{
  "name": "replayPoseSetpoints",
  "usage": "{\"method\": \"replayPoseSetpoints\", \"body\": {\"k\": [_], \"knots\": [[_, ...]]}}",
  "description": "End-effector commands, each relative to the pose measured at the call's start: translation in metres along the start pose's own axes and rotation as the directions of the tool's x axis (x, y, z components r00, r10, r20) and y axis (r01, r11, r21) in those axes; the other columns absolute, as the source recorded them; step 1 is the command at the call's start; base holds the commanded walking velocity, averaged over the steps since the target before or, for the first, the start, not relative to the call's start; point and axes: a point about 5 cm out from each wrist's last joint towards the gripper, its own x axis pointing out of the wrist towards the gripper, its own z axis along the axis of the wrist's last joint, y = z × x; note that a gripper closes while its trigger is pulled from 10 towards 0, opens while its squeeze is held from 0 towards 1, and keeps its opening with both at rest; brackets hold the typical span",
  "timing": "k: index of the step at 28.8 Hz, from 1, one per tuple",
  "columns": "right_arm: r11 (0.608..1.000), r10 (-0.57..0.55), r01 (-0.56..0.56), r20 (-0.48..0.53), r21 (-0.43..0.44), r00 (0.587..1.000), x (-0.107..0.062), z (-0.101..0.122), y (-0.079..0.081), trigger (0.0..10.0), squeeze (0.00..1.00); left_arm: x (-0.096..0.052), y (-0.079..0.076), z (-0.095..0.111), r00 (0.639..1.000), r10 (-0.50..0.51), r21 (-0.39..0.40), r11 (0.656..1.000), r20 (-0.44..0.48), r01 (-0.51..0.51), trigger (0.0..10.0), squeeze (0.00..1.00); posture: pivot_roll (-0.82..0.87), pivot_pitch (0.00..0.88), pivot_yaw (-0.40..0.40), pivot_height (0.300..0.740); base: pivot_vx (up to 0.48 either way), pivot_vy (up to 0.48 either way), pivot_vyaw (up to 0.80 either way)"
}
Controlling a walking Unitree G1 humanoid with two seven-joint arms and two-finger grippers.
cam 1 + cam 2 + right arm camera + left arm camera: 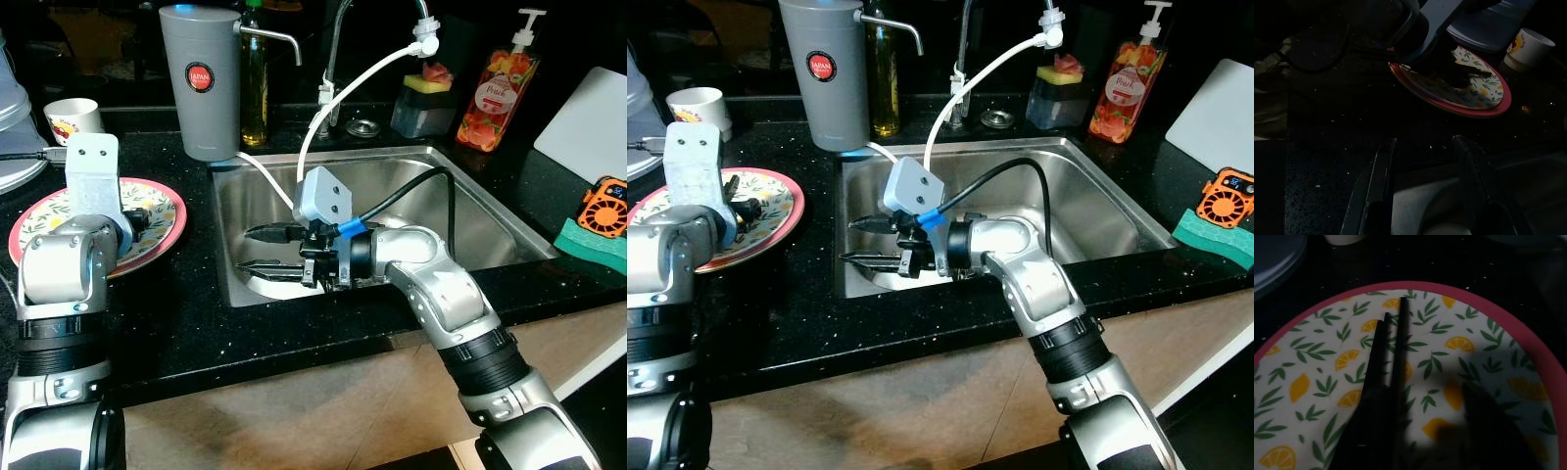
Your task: Kitchen organization
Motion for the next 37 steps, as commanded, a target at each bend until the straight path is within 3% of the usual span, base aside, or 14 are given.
{"method": "replayPoseSetpoints", "body": {"k": [1,2,9,10,11,13,14,27,29,31,32,34,35,37], "knots": [[0.999,0.03,-0.029,0.003,-0.035,1.0,0.002,0.003,0.005,10.0,0.0,0.005,-0.003,-0.014,0.997,-0.019,-0.002,1.0,-0.069,0.019,4.6,0.0,-0.03,0.11,-0.063,0.74,0.0,0.0,0.0],[0.999,0.03,-0.029,0.003,-0.035,1.0,0.002,0.003,0.005,10.0,0.0,0.005,-0.003,-0.014,0.998,-0.018,0.001,1.0,-0.066,0.018,0.1,0.0,-0.03,0.111,-0.064,0.74,0.0,0.0,0.0],[0.999,0.029,-0.029,0.006,-0.034,1.0,0.003,0.003,0.005,10.0,0.0,0.006,0.0,-0.013,0.998,-0.009,0.011,1.0,-0.056,0.01,0.0,0.0,-0.03,0.111,-0.064,0.74,0.0,0.0,0.0],[0.999,0.027,-0.027,0.007,-0.034,1.0,0.003,0.003,0.005,10.0,0.0,0.006,0.002,-0.012,0.999,0.007,0.032,0.999,-0.048,-0.006,0.5,0.0,-0.03,0.111,-0.064,0.74,0.0,0.0,0.0],[0.999,0.025,-0.025,0.008,-0.034,1.0,0.003,0.003,0.004,10.0,0.0,0.006,0.004,-0.01,0.999,0.028,0.068,0.997,-0.027,-0.026,5.2,0.0,-0.03,0.11,-0.063,0.74,0.0,0.0,0.0],[0.999,0.023,-0.023,0.01,-0.033,1.0,0.003,0.003,0.004,10.0,0.0,0.006,0.005,-0.007,0.999,0.045,0.099,0.994,0.0,-0.044,6.4,0.0,-0.03,0.11,-0.063,0.74,0.0,0.0,0.0],[0.999,0.02,-0.02,0.012,-0.034,1.0,0.003,0.004,0.003,10.0,0.0,0.005,0.005,0.0,0.997,0.059,0.122,0.99,0.049,-0.065,10.0,0.0,-0.03,0.11,-0.063,0.74,0.0,0.0,0.0],[0.998,-0.052,0.053,0.042,-0.016,0.998,0.001,0.008,-0.006,10.0,0.0,-0.012,-0.021,0.044,0.93,-0.084,0.139,0.99,0.358,0.036,10.0,0.0,-0.03,0.107,-0.06,0.74,0.0,0.0,0.0],[0.986,-0.168,0.167,0.059,0.018,0.984,0.001,0.01,-0.017,10.0,0.0,-0.019,-0.043,0.049,0.885,-0.241,0.08,0.97,0.398,0.228,10.0,0.0,-0.03,0.107,-0.061,0.74,0.0,0.0,0.0],[0.912,-0.407,0.4,0.072,0.097,0.911,-0.004,0.011,-0.04,10.0,0.0,-0.035,-0.074,0.05,0.768,-0.463,0.117,0.879,0.442,0.463,10.0,0.0,-0.03,0.107,-0.06,0.74,0.0,0.0,0.0],[0.912,-0.407,0.4,0.072,0.097,0.911,-0.004,0.011,-0.04,10.0,0.0,-0.035,-0.074,0.05,0.768,-0.463,0.117,0.879,0.442,0.463,10.0,0.0,-0.03,0.107,-0.06,0.74,0.0,0.0,0.0],[0.791,-0.599,0.573,0.076,0.215,0.798,-0.014,0.011,-0.062,10.0,0.0,-0.048,-0.093,0.048,0.66,-0.588,0.176,0.794,0.468,0.583,10.0,0.0,-0.03,0.106,-0.059,0.74,0.0,0.0,0.0],[0.791,-0.599,0.573,0.076,0.215,0.798,-0.014,0.011,-0.062,10.0,0.0,-0.048,-0.093,0.048,0.66,-0.588,0.176,0.794,0.468,0.583,10.0,0.0,-0.03,0.106,-0.059,0.74,0.0,0.0,0.0],[0.675,-0.713,0.649,0.086,0.351,0.696,-0.027,0.013,-0.076,10.0,0.0,-0.056,-0.103,0.045,0.58,-0.666,0.207,0.721,0.469,0.661,10.0,0.0,-0.03,0.103,-0.054,0.74,0.0,0.0,0.0]]}}
